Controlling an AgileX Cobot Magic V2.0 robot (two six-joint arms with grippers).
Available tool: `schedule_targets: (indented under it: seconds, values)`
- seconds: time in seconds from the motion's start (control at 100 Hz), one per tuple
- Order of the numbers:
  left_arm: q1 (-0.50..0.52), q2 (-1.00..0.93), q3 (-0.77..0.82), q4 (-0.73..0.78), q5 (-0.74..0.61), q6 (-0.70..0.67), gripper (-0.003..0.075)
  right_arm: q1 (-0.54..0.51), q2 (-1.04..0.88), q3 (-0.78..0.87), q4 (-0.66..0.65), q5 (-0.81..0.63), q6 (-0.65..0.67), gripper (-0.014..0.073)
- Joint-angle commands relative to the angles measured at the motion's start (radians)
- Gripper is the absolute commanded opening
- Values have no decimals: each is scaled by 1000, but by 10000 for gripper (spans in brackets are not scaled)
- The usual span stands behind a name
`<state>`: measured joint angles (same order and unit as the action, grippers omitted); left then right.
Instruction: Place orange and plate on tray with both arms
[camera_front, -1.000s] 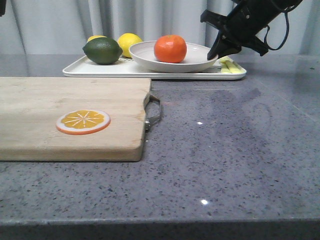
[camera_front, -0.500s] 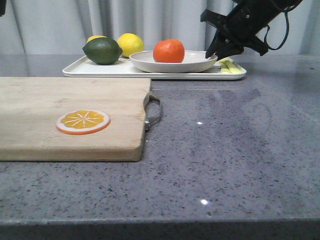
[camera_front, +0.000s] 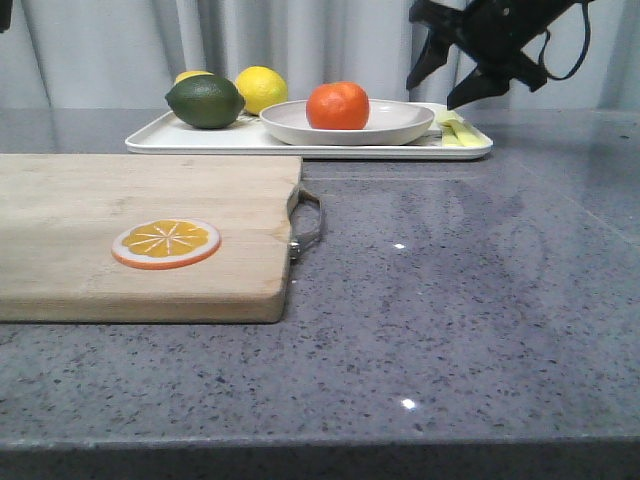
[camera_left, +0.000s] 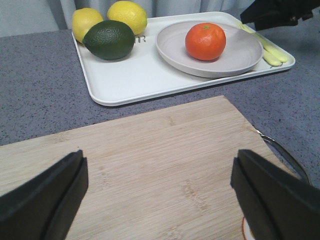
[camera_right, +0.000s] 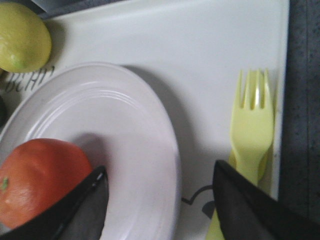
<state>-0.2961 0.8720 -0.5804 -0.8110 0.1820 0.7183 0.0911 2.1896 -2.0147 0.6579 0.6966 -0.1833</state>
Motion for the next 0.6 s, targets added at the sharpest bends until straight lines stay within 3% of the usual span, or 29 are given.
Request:
schedule_targets:
  seconds: [0.0,0.25,0.59]
  values:
    - [0,-3,-28,-19,-53,-9,566,-23,-116,-34,24,-15,-41,492]
    - [0,-3,-28,-19,-53,-9,566,-36,-225,-32,-18,136,-210,484]
    - [0,-11,-28,-19,-53,-9,566,-36,-415,-27,-137,221,-223,484]
